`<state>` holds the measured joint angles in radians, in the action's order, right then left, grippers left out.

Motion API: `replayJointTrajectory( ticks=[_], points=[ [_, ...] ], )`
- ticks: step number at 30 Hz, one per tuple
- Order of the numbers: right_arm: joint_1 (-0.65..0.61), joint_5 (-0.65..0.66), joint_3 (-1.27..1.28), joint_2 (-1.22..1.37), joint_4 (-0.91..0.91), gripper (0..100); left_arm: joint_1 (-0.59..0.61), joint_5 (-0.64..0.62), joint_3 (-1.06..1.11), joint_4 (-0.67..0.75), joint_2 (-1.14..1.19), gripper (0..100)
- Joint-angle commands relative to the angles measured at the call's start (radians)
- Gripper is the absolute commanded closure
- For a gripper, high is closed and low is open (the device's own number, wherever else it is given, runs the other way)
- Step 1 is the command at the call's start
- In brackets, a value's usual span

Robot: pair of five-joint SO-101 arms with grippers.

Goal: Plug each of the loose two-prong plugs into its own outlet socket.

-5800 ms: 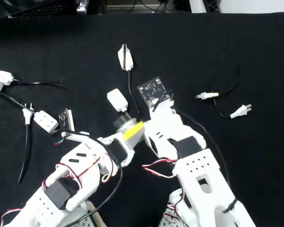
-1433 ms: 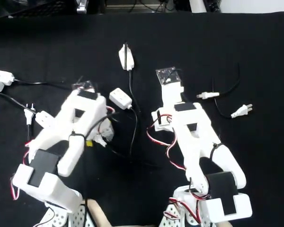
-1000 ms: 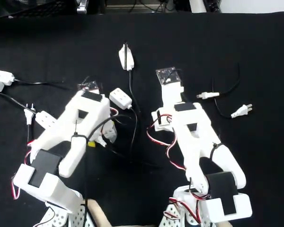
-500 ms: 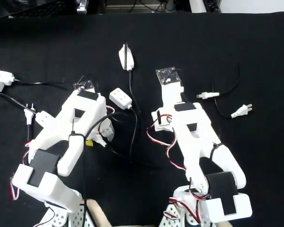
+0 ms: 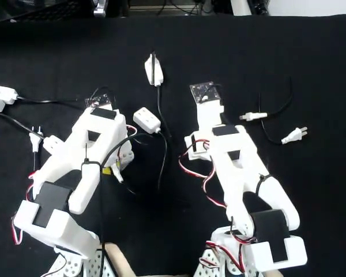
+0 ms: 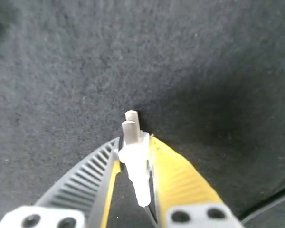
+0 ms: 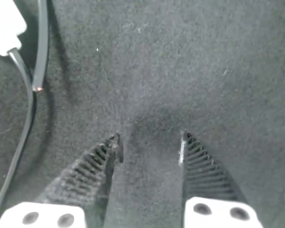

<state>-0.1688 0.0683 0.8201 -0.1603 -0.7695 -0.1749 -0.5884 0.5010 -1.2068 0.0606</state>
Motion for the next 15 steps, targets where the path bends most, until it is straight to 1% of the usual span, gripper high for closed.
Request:
replayJointTrajectory(
  ticks=[1,8,9,10,13,15],
  points=[
    [-0.012,0.008,-0.041,-0.001,0.009,80.7,-0.01,0.002,-0.039,-0.003,-0.037,97],
    [-0.009,0.008,-0.041,-0.004,0.009,80.7,-0.097,0.011,-0.059,0.005,-0.04,97],
    [-0.008,0.008,-0.041,-0.004,0.009,80.7,-0.111,0.038,-0.062,0.005,-0.04,97],
    [-0.008,0.008,-0.041,-0.004,0.009,80.7,-0.124,0.104,-0.067,0.005,-0.04,97],
    [-0.008,0.009,-0.041,-0.004,0.011,80.7,-0.143,0.423,-0.093,-0.002,-0.04,97],
    [0.005,0.009,-0.042,-0.004,0.011,80.7,-0.134,0.568,-0.107,0.003,-0.041,97]
  ],
)
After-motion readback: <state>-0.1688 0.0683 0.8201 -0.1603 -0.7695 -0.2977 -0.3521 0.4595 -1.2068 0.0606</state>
